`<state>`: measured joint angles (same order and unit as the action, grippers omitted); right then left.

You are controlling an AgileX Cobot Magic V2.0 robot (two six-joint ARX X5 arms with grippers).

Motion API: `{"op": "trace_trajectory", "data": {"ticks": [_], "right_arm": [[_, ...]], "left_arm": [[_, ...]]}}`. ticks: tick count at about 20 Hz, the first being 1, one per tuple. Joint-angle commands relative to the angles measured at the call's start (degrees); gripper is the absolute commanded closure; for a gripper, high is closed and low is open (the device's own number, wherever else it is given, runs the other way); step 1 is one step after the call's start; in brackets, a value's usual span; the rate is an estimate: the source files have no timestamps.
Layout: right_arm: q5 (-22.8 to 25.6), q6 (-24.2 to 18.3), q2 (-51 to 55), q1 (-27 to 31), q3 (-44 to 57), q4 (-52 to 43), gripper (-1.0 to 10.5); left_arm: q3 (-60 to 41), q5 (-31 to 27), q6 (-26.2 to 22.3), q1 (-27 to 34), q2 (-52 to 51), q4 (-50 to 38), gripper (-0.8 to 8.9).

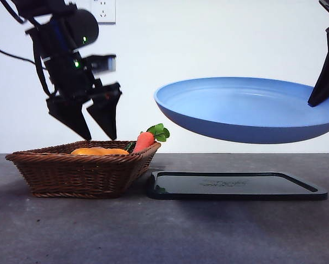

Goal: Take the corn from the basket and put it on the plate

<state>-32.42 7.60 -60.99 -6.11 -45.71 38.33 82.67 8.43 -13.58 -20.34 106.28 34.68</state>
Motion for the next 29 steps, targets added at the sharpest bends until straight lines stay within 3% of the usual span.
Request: {"op": "trace_trajectory", "data": {"ticks": [1,23,29], "right_arm": [[-0.63,0.57,-0.26,0.00,-0.92,-0.79,9.4],[-0.63,0.50,-0.28,0.00,-0.92,-0.83,9.4],[-0.59,0.35,-0.28,0.00,-0.92,-1.38,9.4]], "left_arm": [[1.42,-0.13,-1.14,-0.26,3.17,-0.66,4.23],[1.42,-0.31,-0.66,-0.26,7.23,-3.89,4.28],[1.40,-1.03,1.01,-0.26,7.30,-2.69,5.89]]}}
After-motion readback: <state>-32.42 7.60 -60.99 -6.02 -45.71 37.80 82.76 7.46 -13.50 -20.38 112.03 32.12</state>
